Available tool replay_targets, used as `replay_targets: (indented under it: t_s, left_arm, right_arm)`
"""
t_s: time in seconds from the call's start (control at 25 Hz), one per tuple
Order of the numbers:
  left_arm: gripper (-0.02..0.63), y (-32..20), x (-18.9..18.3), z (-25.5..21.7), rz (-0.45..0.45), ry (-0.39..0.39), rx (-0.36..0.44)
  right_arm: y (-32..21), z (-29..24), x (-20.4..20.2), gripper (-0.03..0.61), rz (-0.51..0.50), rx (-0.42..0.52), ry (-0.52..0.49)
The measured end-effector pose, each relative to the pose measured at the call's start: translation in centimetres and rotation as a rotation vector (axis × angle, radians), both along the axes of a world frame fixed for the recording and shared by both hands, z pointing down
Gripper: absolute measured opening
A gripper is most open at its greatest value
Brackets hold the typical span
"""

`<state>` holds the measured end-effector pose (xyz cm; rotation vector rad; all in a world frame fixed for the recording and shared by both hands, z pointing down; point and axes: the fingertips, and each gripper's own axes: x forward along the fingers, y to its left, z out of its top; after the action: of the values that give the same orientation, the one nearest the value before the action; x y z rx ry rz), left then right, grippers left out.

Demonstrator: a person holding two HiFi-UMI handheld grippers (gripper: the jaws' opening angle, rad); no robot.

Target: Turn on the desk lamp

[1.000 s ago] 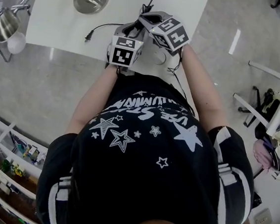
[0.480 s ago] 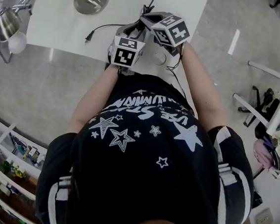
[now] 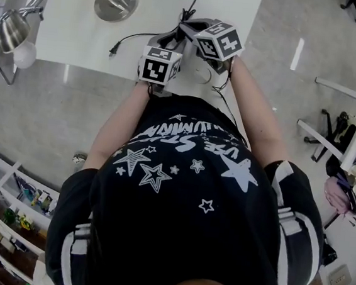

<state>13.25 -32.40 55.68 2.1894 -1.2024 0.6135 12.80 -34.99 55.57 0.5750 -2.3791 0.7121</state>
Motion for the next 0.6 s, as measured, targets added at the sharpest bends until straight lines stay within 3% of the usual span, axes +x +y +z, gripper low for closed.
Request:
replay_targets:
  t_s: [0.36, 0.6]
  left_arm:
    - [0.138, 0.4, 0.0, -0.3, 0.031, -0.018, -0.009]
    - [0.14, 1.0, -0.5, -1.1, 0.081, -0.006, 0.009]
  right_arm:
    - [0.3, -0.4, 0.2, 0.005, 0.045, 0.054, 0.02]
    - [0.3, -1.7, 0.7, 0.005, 0.145, 0.082, 0.002]
